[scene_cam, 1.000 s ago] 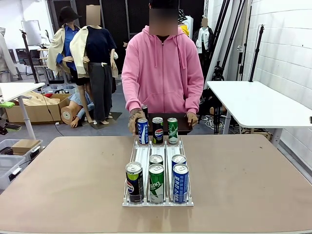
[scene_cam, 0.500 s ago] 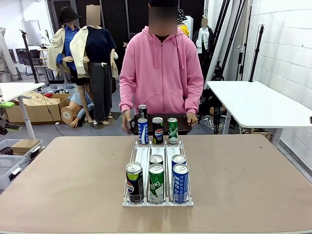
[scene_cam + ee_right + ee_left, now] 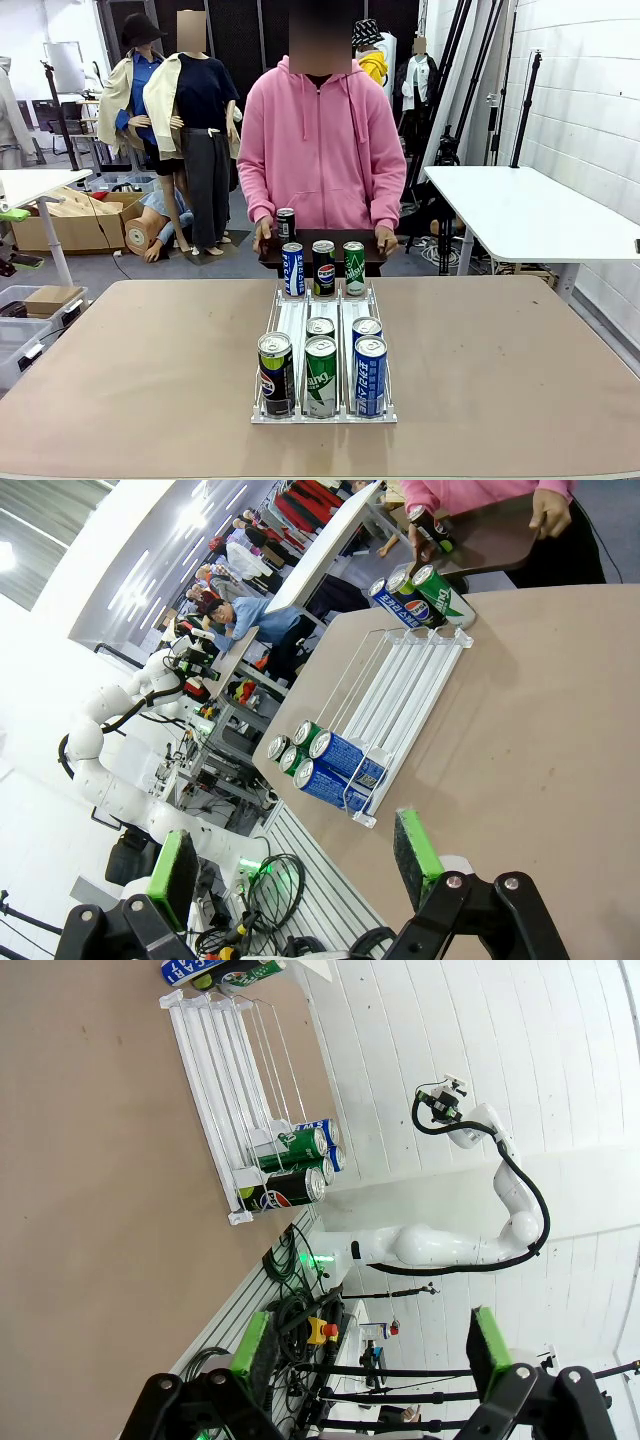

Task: Retrieve and hand over the desired beverage to the person.
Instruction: Pick up another can of the same type that the person held from the Automatic Can Dispenser.

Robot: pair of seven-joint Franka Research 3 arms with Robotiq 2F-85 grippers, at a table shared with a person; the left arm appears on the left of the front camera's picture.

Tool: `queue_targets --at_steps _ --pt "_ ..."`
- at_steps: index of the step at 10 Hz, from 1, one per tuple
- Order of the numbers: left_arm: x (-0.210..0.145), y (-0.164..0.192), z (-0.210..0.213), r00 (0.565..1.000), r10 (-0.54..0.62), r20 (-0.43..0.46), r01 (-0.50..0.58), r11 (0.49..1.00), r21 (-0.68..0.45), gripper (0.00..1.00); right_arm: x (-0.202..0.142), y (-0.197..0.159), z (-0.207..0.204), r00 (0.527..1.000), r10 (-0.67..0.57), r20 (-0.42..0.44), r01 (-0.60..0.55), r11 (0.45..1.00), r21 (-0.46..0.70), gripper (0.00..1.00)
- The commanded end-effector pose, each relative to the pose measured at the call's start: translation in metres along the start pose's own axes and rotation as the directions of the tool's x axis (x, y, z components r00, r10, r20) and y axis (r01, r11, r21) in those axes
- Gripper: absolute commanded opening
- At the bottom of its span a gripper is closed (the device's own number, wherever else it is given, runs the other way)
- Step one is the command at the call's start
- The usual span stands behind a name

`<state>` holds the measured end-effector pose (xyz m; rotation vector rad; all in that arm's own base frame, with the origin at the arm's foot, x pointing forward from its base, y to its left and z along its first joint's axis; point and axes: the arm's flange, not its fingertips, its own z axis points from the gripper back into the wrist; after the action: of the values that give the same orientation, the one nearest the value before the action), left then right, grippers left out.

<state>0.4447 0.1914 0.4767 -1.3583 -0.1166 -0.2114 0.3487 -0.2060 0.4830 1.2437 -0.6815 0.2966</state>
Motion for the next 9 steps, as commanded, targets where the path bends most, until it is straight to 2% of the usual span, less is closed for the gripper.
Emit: queue_targets --at_steps 1,5,9 --pt "-0.004 -0.002 -0.003 1.0 -0.002 0.011 0.001 1.0 0.015 1.0 -0.001 0.001 -0.002 1.0 0.011 0.016 -0.012 1.0 0.017 1.0" --pt "-0.004 -0.002 -0.003 1.0 -0.002 0.011 0.001 1.0 0.015 1.0 0.0 0.0 0.0 1.0 0.0 0.0 0.0 1.0 0.0 1.0" --pt "-0.004 -0.002 -0.003 1.0 -0.002 0.011 0.001 1.0 0.015 1.0 0.008 0.021 -0.034 0.994 0.001 -0.111 -0.002 1.0 -0.009 1.0"
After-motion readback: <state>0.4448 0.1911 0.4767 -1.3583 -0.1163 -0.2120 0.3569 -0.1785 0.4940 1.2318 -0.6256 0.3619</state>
